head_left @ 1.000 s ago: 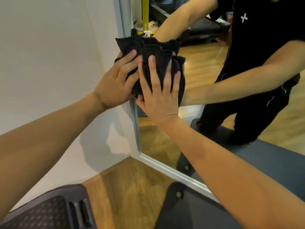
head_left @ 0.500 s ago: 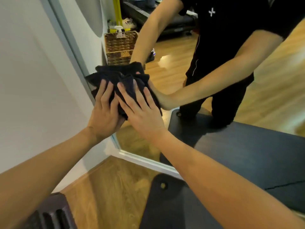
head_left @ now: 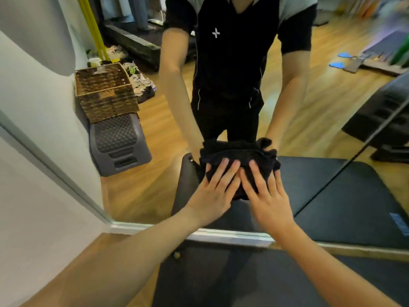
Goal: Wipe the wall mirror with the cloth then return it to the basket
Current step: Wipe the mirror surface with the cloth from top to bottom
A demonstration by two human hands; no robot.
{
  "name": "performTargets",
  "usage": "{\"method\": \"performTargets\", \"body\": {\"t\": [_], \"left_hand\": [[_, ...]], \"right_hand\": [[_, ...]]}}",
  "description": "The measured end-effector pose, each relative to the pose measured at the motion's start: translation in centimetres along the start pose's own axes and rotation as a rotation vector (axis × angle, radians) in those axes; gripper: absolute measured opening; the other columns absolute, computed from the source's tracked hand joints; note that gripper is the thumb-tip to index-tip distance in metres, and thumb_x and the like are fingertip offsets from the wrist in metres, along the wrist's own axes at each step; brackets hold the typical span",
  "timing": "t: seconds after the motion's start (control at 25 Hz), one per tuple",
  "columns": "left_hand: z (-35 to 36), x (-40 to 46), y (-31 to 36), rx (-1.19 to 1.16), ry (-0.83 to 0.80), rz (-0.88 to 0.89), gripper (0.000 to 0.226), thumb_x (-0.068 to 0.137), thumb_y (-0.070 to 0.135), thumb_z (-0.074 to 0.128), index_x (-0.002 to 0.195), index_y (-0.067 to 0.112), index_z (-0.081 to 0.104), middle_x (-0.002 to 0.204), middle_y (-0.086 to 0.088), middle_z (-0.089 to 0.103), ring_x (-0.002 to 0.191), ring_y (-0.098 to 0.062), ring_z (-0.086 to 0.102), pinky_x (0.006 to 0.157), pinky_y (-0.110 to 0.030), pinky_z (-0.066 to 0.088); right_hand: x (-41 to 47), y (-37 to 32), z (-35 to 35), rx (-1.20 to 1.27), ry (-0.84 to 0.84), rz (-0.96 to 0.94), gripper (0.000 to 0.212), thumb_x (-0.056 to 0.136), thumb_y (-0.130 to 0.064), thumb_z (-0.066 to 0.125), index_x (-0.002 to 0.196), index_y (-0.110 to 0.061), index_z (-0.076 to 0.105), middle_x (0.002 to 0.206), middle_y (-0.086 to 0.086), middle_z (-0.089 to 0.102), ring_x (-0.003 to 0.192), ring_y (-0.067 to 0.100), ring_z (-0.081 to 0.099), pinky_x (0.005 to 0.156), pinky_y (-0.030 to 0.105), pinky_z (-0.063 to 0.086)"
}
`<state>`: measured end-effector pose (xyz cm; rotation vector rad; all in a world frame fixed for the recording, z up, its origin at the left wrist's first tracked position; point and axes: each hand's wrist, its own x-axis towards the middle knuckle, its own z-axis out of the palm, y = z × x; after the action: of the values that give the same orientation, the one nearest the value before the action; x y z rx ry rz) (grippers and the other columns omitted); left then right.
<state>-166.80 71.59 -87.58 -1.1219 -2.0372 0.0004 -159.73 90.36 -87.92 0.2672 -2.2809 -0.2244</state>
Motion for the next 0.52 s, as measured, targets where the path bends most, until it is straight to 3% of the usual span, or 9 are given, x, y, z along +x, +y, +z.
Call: {"method": "performTargets", "body": {"t": [0.16, 0.32, 0.4, 0.52], "left_hand": [[-2.1, 12.2, 8.2, -0.001, 0.087, -0.024, 0.077, 0.101, 0.033, 0.051, 0.161, -0.001, 0.016, 0.165, -0.018, 0.02, 0.153, -0.036, 0.019, 0.124, -0.061, 0.015], [-6.2, 23.0, 8.5, -0.155, 0.378, -0.015, 0.067, 0.091, 0.023, 0.054, 0.153, 0.0, 0.042, 0.157, -0.016, 0.046, 0.147, -0.035, 0.039, 0.121, -0.06, 0.025], [-5.7, 24.1, 8.2, -0.151, 0.46, -0.007, 0.064, 0.088, 0.023, 0.056, 0.147, -0.001, 0.05, 0.152, -0.018, 0.051, 0.145, -0.035, 0.04, 0.121, -0.059, 0.025], [-2.4, 21.9, 8.6, -0.124, 0.529, 0.041, 0.06, 0.09, 0.025, 0.053, 0.144, 0.0, 0.053, 0.153, -0.017, 0.05, 0.142, -0.031, 0.038, 0.125, -0.054, 0.016]], "right_hand": [[-0.5, 11.0, -6.9, -0.06, 0.037, 0.137, 0.088, 0.095, 0.0, 0.056, 0.166, -0.012, 0.005, 0.169, 0.021, 0.007, 0.154, 0.051, 0.016, 0.13, 0.057, 0.004], [4.6, 17.5, -12.3, 0.095, 0.141, 0.209, 0.068, 0.104, -0.017, 0.048, 0.159, 0.005, 0.016, 0.162, 0.037, 0.015, 0.15, 0.061, 0.019, 0.128, 0.061, 0.006], [4.8, 18.2, -12.2, 0.125, 0.176, 0.179, 0.063, 0.106, -0.026, 0.04, 0.155, 0.01, 0.024, 0.158, 0.039, 0.018, 0.149, 0.062, 0.021, 0.128, 0.06, 0.004], [2.6, 17.3, -9.6, 0.13, 0.233, 0.161, 0.06, 0.1, -0.023, 0.044, 0.152, 0.004, 0.029, 0.159, 0.035, 0.024, 0.147, 0.059, 0.028, 0.128, 0.057, 0.004]]}}
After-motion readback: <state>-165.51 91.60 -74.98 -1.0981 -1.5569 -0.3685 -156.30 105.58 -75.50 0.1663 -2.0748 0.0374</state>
